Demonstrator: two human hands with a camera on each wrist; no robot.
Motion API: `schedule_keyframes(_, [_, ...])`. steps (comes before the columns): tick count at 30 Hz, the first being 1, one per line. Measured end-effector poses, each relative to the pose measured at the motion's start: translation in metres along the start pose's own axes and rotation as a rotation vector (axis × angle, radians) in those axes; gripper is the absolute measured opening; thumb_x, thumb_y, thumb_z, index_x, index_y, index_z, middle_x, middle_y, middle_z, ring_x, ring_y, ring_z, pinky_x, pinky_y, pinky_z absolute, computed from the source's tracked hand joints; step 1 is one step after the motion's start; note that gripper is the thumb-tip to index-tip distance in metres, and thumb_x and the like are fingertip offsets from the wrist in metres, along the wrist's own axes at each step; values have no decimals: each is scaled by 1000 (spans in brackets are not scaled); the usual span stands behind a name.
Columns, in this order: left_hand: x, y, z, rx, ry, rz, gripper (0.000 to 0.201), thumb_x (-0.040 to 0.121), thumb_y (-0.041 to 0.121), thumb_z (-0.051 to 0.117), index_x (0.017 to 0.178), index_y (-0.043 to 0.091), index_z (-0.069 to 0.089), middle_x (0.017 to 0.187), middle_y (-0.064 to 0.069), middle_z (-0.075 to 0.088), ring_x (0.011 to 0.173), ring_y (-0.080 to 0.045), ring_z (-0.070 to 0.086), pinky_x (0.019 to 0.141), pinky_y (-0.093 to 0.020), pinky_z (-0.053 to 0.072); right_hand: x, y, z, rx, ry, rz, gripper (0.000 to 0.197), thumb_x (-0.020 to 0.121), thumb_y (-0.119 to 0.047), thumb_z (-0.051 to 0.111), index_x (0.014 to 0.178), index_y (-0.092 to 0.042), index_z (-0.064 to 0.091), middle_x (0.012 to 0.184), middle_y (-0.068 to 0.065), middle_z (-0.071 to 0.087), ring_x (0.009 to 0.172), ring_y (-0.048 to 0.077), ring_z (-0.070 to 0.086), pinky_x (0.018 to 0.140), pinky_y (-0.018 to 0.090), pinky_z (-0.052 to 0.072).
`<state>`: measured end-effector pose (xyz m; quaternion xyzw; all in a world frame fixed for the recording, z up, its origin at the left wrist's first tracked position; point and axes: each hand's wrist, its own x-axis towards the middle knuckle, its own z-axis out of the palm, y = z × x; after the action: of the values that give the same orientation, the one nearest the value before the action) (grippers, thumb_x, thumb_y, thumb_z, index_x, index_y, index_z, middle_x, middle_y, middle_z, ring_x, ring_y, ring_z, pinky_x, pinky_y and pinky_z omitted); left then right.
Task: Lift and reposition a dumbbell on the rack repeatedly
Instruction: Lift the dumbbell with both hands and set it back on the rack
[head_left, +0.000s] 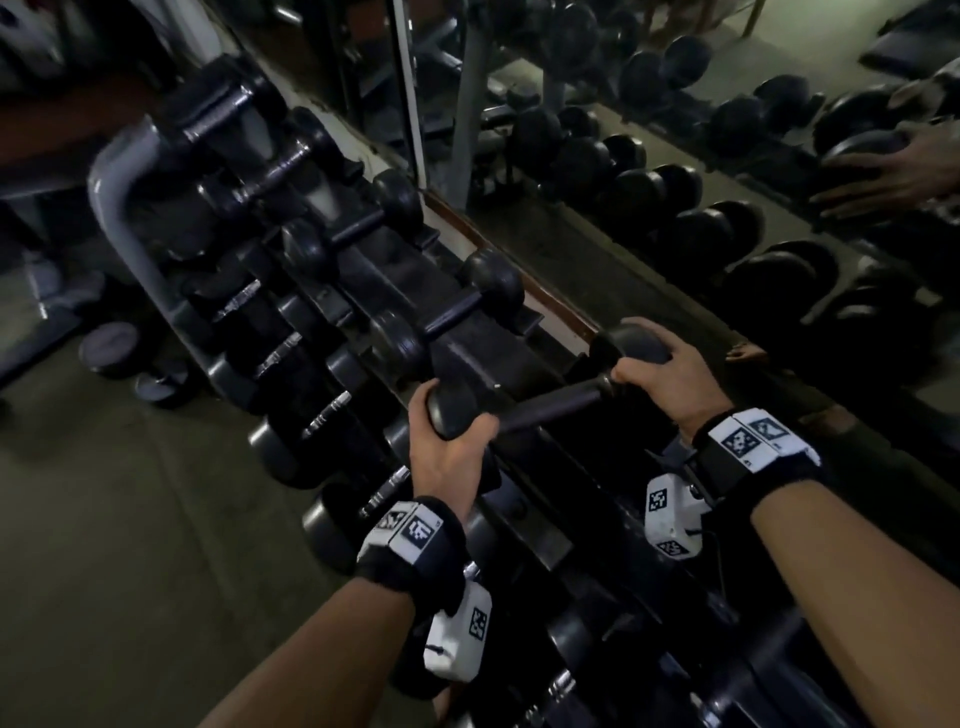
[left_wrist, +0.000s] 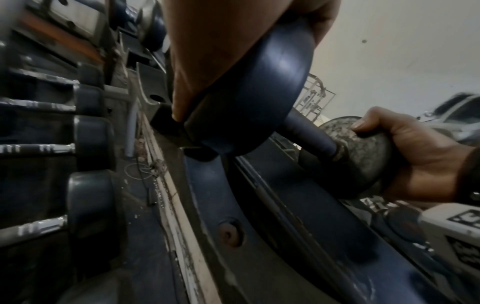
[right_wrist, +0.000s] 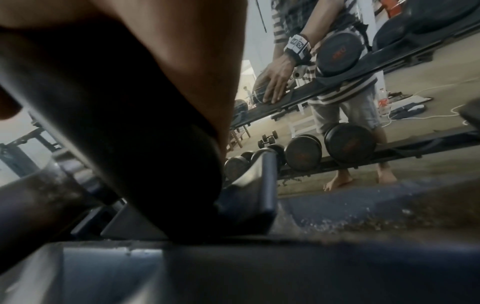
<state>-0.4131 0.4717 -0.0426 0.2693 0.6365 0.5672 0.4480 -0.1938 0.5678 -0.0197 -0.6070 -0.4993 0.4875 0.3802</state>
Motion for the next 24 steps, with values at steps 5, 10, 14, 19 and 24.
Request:
schedule_keyframes(5, [-7,-1,3,9,51,14,56,82,2,71,132,19,50,90,8,61,60,13,60,55,-7,47,1,5,-3,1,-24,-50,40,81,4,71,110,-22,64,93,-4,65,75,0,61,62,5,46])
schedule_keyframes(10, [-23,-12,4,2,90,-4,60,74,18,76,127,31,51,99,7,66,80,-2,64,72,-21,55,2,10,-10,-58,-59,-94,47,78,2,74,117,-24,64,109,3,64,94,14,59,68,4,47])
schedule_keyframes(14, [-40,-26,6,-10,135,-1,60,73,21,79,125,33,51,107,2,67,88,-8,65,80,-29,57,2,12,-13,-98,-121,-124,51,77,2,75,117,-27,64,108,4,64,88,11,60,71,7,48])
schedule_keyframes(19, [-71,-53,12,-53,201,-68,61,73,20,81,117,44,47,110,0,69,88,-6,66,81,-21,55,6,11,-14,-195,-237,-134,57,72,1,79,122,-22,66,110,3,65,97,15,61,83,18,47])
schedule_keyframes(24, [-74,-56,10,4,192,-89,63,74,23,82,121,44,45,116,-1,67,102,-16,66,86,-25,54,7,10,-13,-185,-235,-122,60,72,0,79,124,-26,67,111,2,66,96,13,61,78,10,48])
